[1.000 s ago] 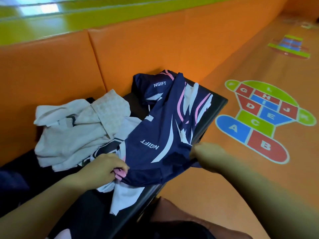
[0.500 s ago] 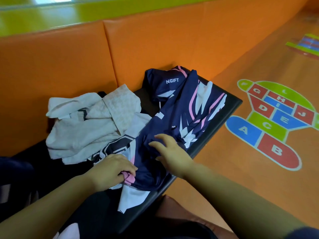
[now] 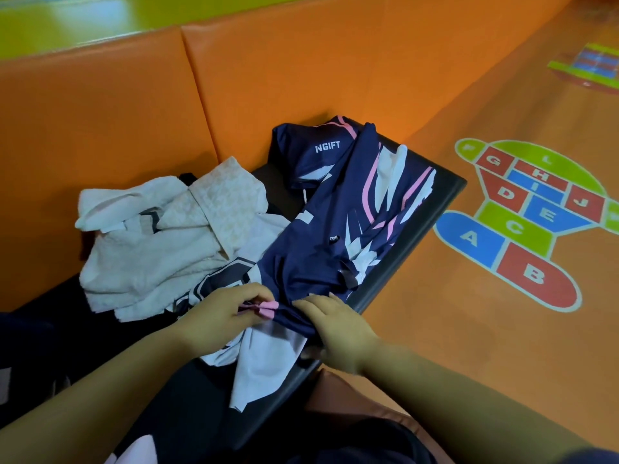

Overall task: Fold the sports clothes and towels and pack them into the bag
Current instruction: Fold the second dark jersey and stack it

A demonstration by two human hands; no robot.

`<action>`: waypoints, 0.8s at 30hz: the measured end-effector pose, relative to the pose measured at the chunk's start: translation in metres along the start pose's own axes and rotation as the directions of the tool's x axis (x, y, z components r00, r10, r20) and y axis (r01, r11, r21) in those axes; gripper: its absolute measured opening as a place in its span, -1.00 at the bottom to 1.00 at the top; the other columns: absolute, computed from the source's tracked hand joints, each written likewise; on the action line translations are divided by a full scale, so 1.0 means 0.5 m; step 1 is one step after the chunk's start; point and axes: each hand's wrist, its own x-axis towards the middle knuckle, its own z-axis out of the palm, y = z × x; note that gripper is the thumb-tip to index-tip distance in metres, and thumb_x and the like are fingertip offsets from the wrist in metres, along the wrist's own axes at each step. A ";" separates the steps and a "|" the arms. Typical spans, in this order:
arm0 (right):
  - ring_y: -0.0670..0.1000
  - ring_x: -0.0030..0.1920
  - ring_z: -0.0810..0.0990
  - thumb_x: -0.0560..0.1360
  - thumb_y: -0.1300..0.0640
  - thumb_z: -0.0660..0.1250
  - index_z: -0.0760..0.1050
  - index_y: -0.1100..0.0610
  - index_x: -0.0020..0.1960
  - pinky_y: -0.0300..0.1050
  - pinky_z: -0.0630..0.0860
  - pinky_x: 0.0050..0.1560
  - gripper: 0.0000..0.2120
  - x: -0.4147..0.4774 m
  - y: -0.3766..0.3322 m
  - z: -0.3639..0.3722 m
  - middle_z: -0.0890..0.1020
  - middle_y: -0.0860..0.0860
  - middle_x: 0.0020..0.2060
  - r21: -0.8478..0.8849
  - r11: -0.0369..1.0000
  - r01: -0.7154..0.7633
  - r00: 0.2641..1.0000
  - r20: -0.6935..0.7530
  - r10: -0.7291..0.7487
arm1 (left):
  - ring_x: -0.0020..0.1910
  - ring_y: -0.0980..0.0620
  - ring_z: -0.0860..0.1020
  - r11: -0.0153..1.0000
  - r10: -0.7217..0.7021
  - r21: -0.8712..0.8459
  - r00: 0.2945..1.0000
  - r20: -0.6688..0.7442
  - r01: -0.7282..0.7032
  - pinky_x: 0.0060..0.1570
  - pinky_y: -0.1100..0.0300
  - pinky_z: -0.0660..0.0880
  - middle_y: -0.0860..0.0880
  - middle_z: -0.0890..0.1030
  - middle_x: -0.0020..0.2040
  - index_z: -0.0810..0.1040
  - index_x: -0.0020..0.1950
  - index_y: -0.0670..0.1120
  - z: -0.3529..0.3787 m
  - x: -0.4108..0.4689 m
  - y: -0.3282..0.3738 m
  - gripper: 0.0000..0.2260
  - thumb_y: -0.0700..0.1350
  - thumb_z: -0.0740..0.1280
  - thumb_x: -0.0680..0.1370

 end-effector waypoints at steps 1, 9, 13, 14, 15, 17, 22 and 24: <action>0.07 0.41 0.25 0.50 0.08 0.35 0.19 0.10 0.50 -0.03 0.13 0.46 -0.37 0.001 0.001 -0.004 0.32 0.03 0.42 0.027 1.000 -0.004 1.000 -0.028 0.004 | -0.22 0.14 0.46 1.000 0.000 0.003 1.000 0.005 0.000 -0.12 0.25 0.41 0.00 0.58 -0.14 0.55 -0.09 0.11 -0.001 0.001 0.001 -0.94 -0.06 0.38 0.52; -0.05 0.41 0.23 0.45 0.22 0.31 0.23 0.03 0.48 -0.30 0.16 0.37 -0.38 -0.034 0.062 -0.054 0.32 -0.03 0.41 0.208 0.978 -0.005 1.000 0.021 0.001 | 0.01 0.37 0.45 0.874 -0.094 0.483 0.958 0.269 -0.050 0.02 0.48 0.37 0.22 0.52 -0.01 0.39 0.25 0.27 -0.003 0.020 0.008 -0.59 -0.12 0.29 0.49; 0.02 0.32 0.34 0.47 0.18 0.34 0.29 0.06 0.43 -0.19 0.30 0.32 -0.44 -0.044 0.129 -0.073 0.41 0.00 0.29 0.138 0.985 -0.105 0.986 -0.111 0.120 | 0.05 0.20 0.55 0.931 -0.216 0.356 0.905 0.367 0.078 0.12 0.20 0.50 0.21 0.54 0.06 0.49 0.15 0.25 -0.010 0.037 0.013 -0.63 0.16 0.44 0.36; 0.05 0.30 0.35 0.46 0.17 0.36 0.29 0.07 0.43 -0.15 0.33 0.29 -0.44 -0.042 0.143 -0.078 0.41 0.01 0.27 0.117 0.985 -0.125 0.980 -0.138 0.141 | 0.03 0.20 0.57 0.944 -0.230 0.307 0.906 0.356 0.119 0.11 0.19 0.51 0.20 0.56 0.03 0.52 0.11 0.22 -0.010 0.041 0.020 -0.66 0.19 0.44 0.36; 0.06 0.30 0.34 0.45 0.16 0.39 0.29 0.07 0.43 -0.14 0.32 0.29 -0.41 -0.037 0.156 -0.082 0.40 0.01 0.28 0.097 0.986 -0.134 0.976 -0.160 0.148 | -0.01 0.22 0.57 0.948 -0.229 0.285 0.922 0.312 0.139 0.09 0.19 0.52 0.19 0.58 -0.01 0.54 0.06 0.21 -0.009 0.046 0.026 -0.69 0.23 0.43 0.36; 0.08 0.32 0.29 0.40 0.11 0.46 0.25 0.07 0.45 -0.11 0.29 0.32 -0.32 -0.025 0.181 -0.092 0.36 0.01 0.34 0.049 0.991 -0.127 0.977 -0.164 0.133 | -0.08 0.24 0.55 0.935 -0.183 0.327 0.975 0.125 0.133 0.03 0.19 0.52 0.18 0.58 -0.08 0.54 -0.02 0.17 -0.003 0.064 0.033 -0.72 0.27 0.39 0.38; 0.13 0.27 0.34 0.33 0.06 0.53 0.36 0.11 0.38 0.01 0.36 0.30 -0.32 0.016 0.227 -0.084 0.40 0.04 0.32 -0.073 0.997 -0.040 0.997 -0.062 0.035 | 0.17 0.02 0.35 0.824 -0.040 0.546 0.976 -0.216 0.154 0.17 0.13 0.30 0.10 0.41 0.15 0.42 0.22 0.09 0.056 0.119 0.057 -0.59 0.27 0.27 0.48; 0.18 0.14 0.44 0.36 0.03 0.49 0.55 0.13 0.15 0.08 0.46 0.15 -0.60 0.037 0.240 -0.075 0.53 0.08 0.19 -0.083 0.996 0.041 0.993 -0.110 -0.050 | 0.24 -0.05 0.27 0.721 -0.112 0.630 0.946 -0.305 0.289 0.21 0.04 0.18 0.06 0.33 0.28 0.31 0.36 0.09 0.086 0.141 0.061 -0.46 0.35 0.18 0.48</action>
